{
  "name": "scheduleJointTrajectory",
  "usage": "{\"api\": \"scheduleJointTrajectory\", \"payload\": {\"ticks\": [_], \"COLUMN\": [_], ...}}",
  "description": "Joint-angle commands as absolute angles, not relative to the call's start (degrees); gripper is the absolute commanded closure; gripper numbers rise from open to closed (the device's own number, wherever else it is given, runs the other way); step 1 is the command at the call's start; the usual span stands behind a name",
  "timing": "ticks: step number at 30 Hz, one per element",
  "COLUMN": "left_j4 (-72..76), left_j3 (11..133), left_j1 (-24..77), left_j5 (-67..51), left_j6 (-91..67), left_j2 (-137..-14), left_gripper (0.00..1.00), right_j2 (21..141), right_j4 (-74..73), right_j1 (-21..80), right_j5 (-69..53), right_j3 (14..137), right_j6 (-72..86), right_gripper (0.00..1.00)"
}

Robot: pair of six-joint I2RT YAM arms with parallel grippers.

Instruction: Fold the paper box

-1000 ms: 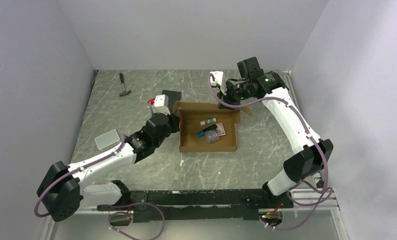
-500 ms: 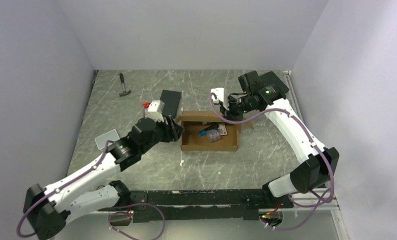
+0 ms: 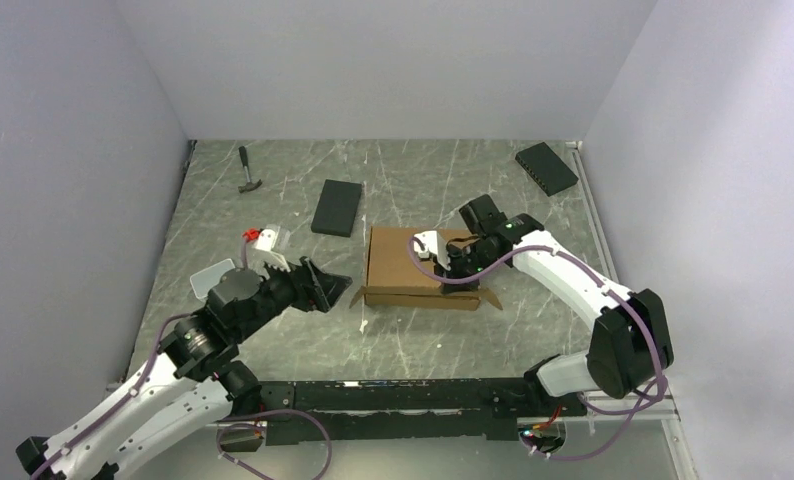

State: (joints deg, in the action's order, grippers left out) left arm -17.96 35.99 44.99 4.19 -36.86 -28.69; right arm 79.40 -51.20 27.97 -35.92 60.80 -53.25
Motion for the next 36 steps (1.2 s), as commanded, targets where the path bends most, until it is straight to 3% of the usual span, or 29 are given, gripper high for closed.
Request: {"api": "scheduleJointTrajectory", "payload": {"ticks": [1, 6, 10, 14, 20, 25, 30, 33, 36], "left_j4": [-15.98, -10.12, -6.73, -3.56, -1.53, -2.13, -3.57, -3.21, -2.78], "left_j3": [34.95, 34.69, 36.41, 38.8, 41.48, 42.89, 43.25, 42.83, 42.67], "left_j1": [45.18, 45.09, 44.32, 41.37, 37.02, 36.34, 36.17, 36.06, 35.95], "left_j5": [4.39, 4.33, 4.86, 2.05, -4.26, -6.69, -5.77, -5.93, -6.22], "left_j6": [-36.3, -36.25, -36.11, -35.61, -35.45, -35.45, -35.98, -36.3, -36.61], "left_j2": [-33.57, -41.95, -50.94, -59.15, -69.96, -76.6, -80.28, -81.58, -82.4], "left_gripper": [0.17, 0.16, 0.16, 0.17, 0.24, 0.28, 0.4, 0.45, 0.46], "right_j2": [78.12, 77.2, 76.97, 76.66, 75.75, 75.12, 74.58, 78.1, 82.71], "right_j4": [-46.75, -46.91, -48.15, -50.77, -54.5, -51.93, -32.07, -30.55, -31.68], "right_j1": [28.31, 28.33, 28.24, 27.61, 21.35, 15.45, 9.9, 8.78, 8.53], "right_j5": [-36.31, -37.98, -39.18, -42.26, -50.11, -53.65, -43.85, -37.32, -32.37], "right_j3": [56.71, 55.1, 54.57, 55.14, 57.16, 58.08, 53.7, 53.32, 54.37], "right_j6": [-51.37, -51.72, -52.76, -54.65, -56.2, -49.64, -24.23, -19.52, -18.53], "right_gripper": [0.89, 0.61, 0.47, 0.4, 0.4, 0.5, 0.82, 1.0, 1.0]}}
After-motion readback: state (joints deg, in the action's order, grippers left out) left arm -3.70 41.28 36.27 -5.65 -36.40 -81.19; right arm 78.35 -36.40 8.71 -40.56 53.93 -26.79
